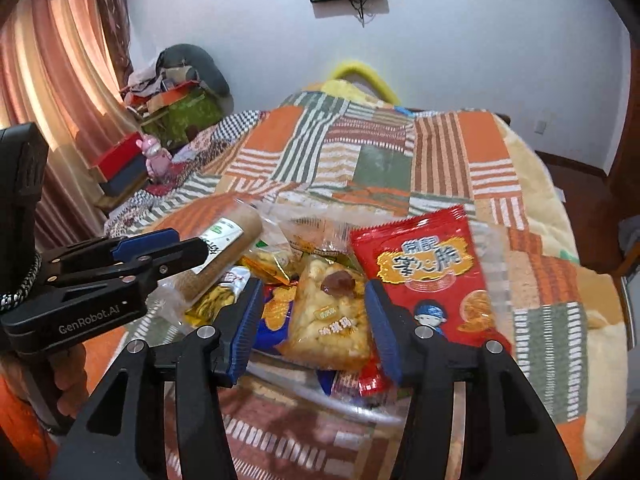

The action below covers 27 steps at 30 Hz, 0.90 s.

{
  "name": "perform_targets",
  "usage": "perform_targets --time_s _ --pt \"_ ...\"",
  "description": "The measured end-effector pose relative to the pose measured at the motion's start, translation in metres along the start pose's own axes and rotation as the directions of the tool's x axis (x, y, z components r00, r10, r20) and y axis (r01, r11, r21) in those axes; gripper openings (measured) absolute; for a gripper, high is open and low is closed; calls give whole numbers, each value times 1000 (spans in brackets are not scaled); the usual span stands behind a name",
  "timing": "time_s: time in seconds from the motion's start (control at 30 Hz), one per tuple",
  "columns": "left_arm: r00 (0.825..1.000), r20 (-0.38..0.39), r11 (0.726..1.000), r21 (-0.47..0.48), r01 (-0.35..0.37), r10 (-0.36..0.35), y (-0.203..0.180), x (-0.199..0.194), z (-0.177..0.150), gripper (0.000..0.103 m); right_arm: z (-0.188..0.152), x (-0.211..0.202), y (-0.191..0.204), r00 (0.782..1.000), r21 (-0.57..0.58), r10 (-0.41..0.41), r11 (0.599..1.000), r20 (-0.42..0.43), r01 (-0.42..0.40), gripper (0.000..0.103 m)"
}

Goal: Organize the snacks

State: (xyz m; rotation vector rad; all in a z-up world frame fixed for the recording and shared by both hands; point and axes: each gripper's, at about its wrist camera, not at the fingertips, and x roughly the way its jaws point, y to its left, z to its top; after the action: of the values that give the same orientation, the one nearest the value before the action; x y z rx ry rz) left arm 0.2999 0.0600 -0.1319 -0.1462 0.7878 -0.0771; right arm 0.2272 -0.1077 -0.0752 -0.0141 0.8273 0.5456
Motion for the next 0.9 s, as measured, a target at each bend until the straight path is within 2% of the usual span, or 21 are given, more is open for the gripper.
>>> perform_targets --time_s 0.23,0.43,0.57,0.63,0.73,0.83,0.9 --pt "988 152 999 43 -4 -3 -23 -85 -1 41 9 -75 9 991 -8 -11 1000 133 13 49" --pt "950 310 997 72 4 -26 -47 -170 -11 43 6 -143 21 966 -21 -15 1000 259 21 49" --pt "919 392 997 82 9 -41 -59 -212 -22 57 -2 -185 32 940 -35 -26 999 340 40 54" --pt "902 431 996 89 5 -43 -64 -231 -29 59 -7 -202 38 926 -40 -33 998 377 52 56" --pt "884 465 996 93 1 -45 -71 -249 -39 64 -14 -214 44 912 -39 -31 998 408 52 62" --pt "866 499 996 89 -11 -34 -75 -262 -50 74 -18 -219 50 902 -43 -43 997 429 67 71" --pt "864 502 996 88 -17 -30 -77 -265 -54 83 -19 -219 54 896 -43 -59 995 441 87 81"
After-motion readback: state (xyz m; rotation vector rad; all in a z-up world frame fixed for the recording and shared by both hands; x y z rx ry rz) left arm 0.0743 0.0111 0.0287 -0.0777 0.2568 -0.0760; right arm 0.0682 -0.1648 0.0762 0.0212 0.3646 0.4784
